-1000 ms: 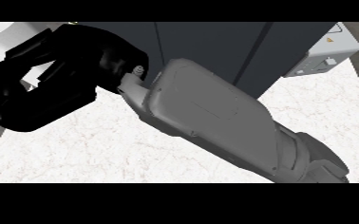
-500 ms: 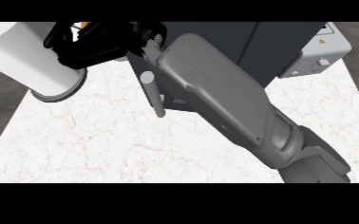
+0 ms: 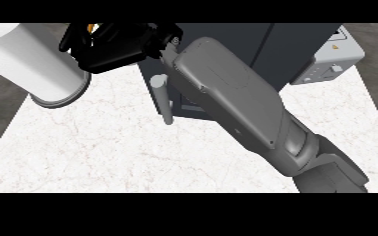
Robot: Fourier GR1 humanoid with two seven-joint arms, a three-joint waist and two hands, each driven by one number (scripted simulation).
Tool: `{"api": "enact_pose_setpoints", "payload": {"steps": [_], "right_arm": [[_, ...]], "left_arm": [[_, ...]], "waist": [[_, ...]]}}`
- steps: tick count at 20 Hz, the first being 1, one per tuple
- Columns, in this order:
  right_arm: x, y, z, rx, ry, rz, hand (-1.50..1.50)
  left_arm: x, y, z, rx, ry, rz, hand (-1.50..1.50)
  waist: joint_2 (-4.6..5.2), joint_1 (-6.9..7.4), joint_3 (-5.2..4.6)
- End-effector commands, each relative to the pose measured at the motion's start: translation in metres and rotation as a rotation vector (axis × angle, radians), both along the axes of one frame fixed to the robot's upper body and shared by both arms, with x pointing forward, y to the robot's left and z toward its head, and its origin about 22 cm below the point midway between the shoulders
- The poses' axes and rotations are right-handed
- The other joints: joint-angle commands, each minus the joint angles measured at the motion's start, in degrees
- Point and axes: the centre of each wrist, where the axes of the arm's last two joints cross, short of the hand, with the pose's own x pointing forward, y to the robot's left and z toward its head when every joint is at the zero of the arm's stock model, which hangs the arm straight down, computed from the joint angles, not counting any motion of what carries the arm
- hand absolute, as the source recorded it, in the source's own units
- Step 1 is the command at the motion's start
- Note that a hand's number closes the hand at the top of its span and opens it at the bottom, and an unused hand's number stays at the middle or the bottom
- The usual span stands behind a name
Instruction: Pick up the wine, place it into the cabinet and close the cabinet
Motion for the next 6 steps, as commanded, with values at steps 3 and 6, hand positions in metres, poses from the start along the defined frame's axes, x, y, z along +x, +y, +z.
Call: {"api": "enact_pose_setpoints", "payload": {"steps": [3, 6], "right_arm": [[0.054, -0.093, -0.017, -0.005, 0.055, -0.356, 1.50], [0.053, -0.089, -0.022, -0.006, 0.053, -0.328, 1.50]], "left_arm": [[0.001, -0.015, 0.003, -0.033, 0.012, -0.041, -1.50], [0.003, -0.019, -0.001, -0.043, 0.033, -0.064, -1.50]], "waist": [[3.24, -3.20, 1.76], [3.76, -4.44, 1.64]]}}
